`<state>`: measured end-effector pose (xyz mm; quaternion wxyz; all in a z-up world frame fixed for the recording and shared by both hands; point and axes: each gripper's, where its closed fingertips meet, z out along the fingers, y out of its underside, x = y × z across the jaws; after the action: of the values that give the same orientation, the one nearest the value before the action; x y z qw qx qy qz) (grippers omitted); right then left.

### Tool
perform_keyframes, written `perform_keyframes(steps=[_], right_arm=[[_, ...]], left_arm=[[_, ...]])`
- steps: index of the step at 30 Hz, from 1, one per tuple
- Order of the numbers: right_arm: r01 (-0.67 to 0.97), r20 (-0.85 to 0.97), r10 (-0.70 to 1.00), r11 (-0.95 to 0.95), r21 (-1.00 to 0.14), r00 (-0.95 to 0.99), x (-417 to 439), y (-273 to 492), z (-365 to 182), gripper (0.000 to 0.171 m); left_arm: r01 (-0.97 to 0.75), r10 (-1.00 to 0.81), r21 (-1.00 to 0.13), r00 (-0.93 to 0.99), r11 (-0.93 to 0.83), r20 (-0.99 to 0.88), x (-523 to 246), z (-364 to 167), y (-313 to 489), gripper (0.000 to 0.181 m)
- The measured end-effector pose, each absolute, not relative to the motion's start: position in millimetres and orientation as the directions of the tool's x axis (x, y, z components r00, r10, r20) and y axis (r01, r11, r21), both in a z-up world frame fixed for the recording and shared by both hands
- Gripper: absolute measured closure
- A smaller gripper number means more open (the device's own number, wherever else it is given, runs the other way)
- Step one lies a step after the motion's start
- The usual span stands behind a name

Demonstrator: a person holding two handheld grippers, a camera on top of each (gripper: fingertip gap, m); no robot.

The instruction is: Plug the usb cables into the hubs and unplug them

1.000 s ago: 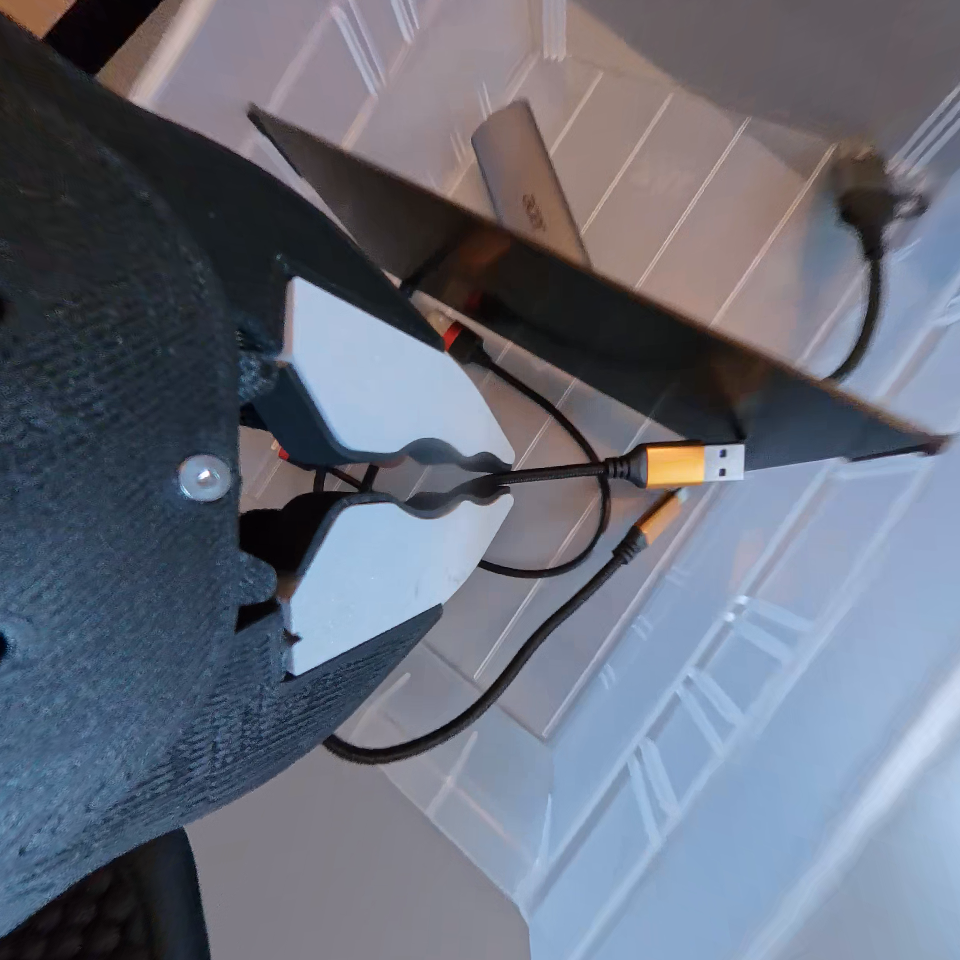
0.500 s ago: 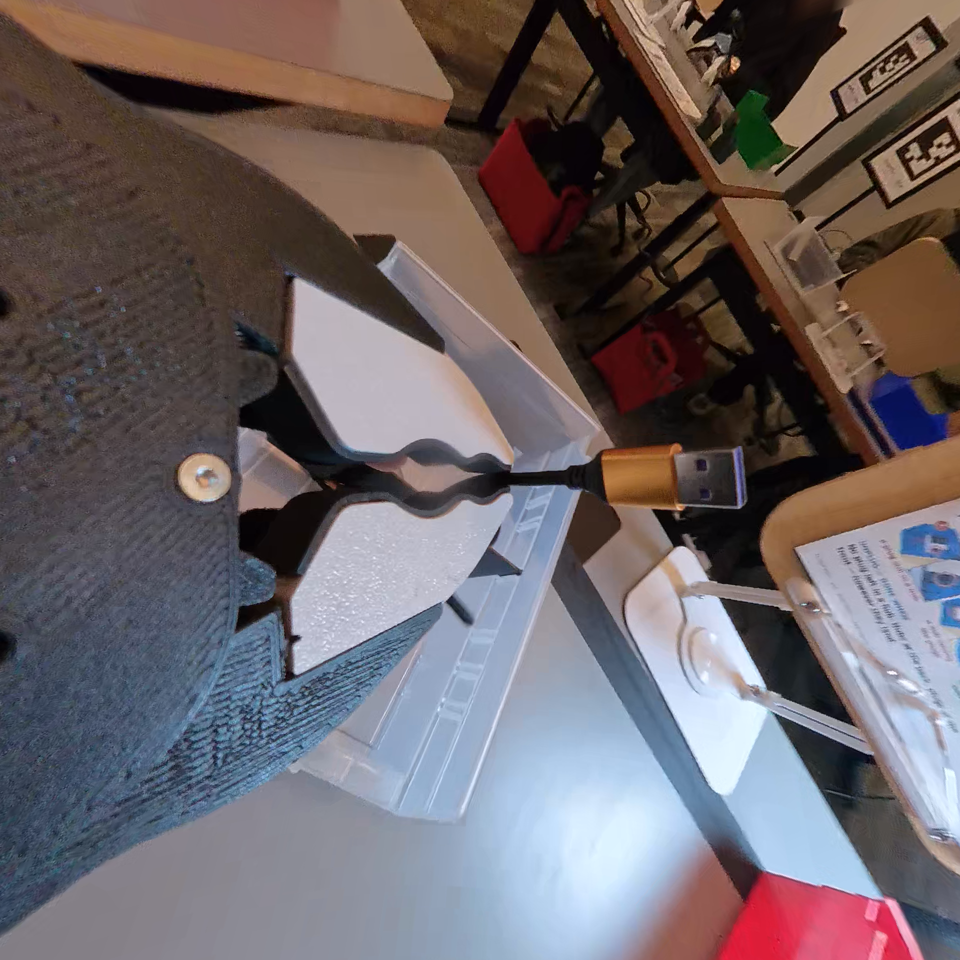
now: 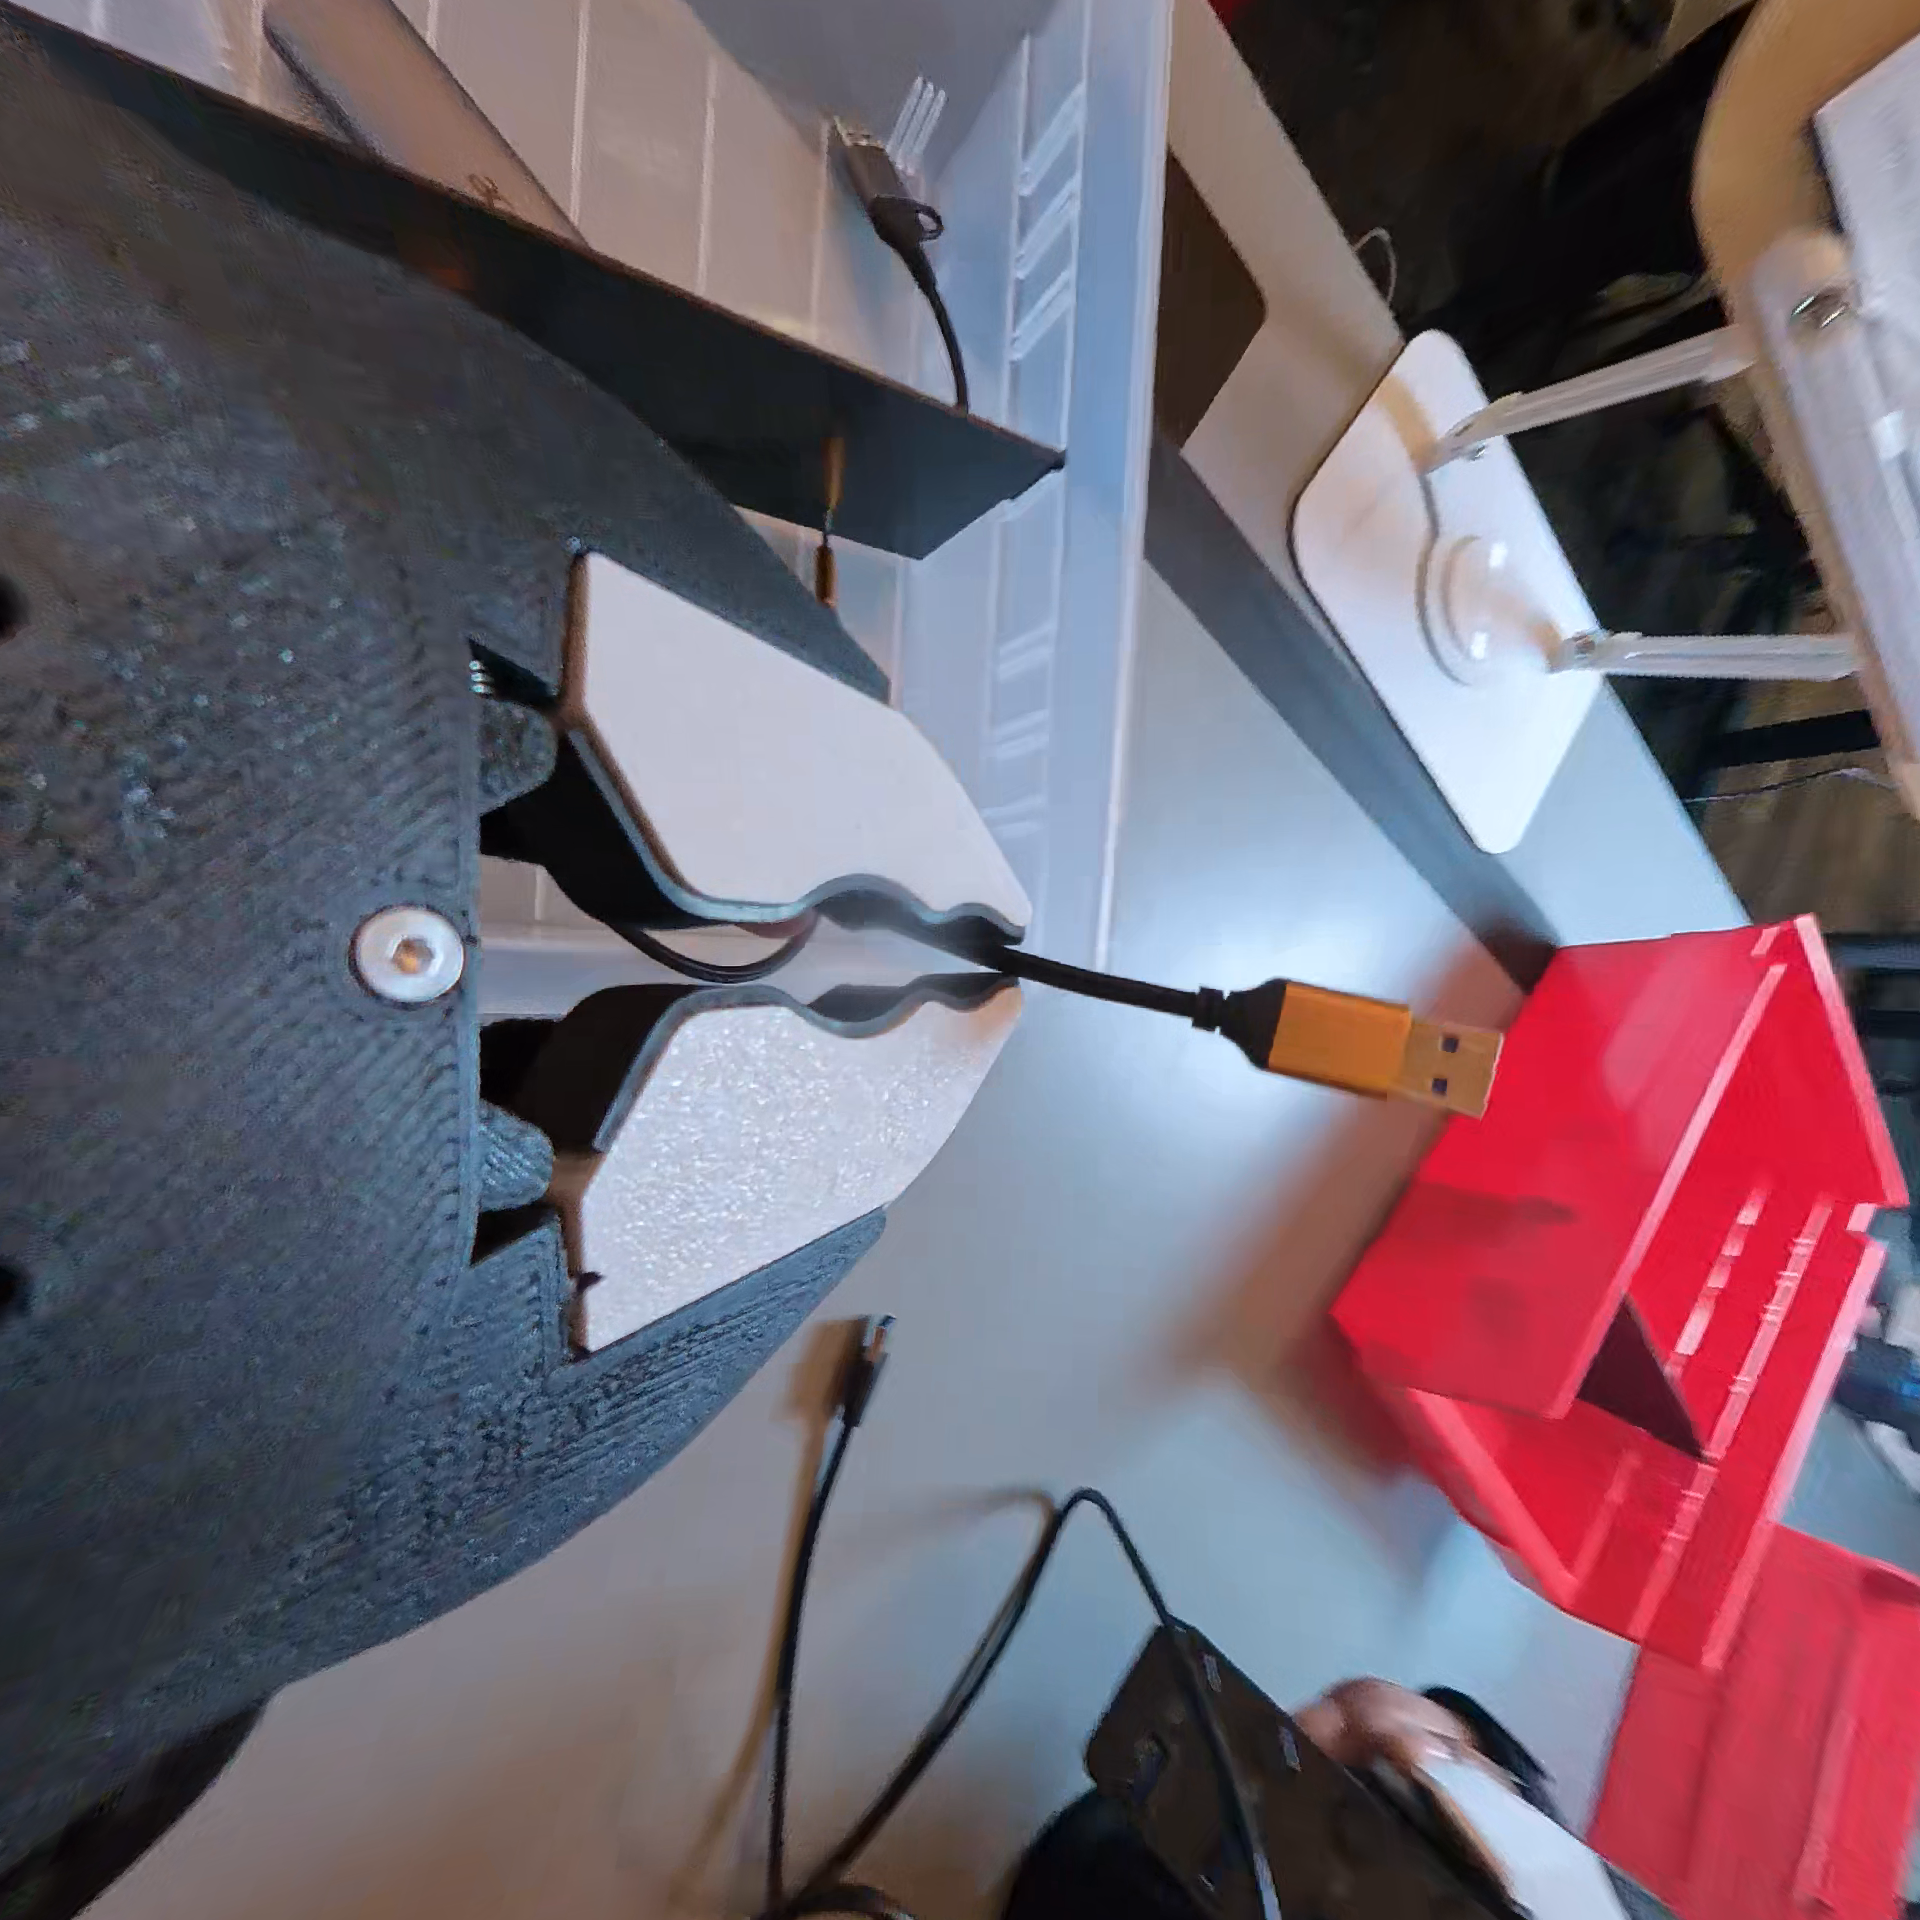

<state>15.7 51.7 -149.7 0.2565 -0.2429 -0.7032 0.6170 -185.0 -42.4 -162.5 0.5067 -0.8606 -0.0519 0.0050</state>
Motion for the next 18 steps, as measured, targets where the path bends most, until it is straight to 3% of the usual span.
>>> perform_keyframes(steps=[1,4,6,13,18], right_arm=[[0.026,0.060,0.658,0.120,-0.992,-0.751,16,52,-150,0.107],[0.025,0.062,0.657,0.122,-0.992,-0.751,16,52,-150,0.107],[0.024,0.062,0.657,0.122,-0.992,-0.752,16,51,-150,0.107],[0.018,0.069,0.657,0.125,-0.992,-0.751,17,51,-149,0.107],[0.022,0.064,0.660,0.122,-0.992,-0.748,15,53,-150,0.107]], left_arm=[[0.100,0.095,-0.889,0.993,-0.446,0.064,-186,-154,-41,0.176],[0.292,-0.041,-0.925,0.950,-0.244,0.310,-171,-110,-40,0.177],[0.351,0.022,-0.913,0.935,-0.207,0.355,-186,-102,-44,0.177],[0.201,0.143,-0.973,0.973,-0.116,0.184,-201,-79,-57,0.177],[-0.043,0.167,-0.973,0.983,-0.226,-0.083,-169,-61,-53,0.177]])
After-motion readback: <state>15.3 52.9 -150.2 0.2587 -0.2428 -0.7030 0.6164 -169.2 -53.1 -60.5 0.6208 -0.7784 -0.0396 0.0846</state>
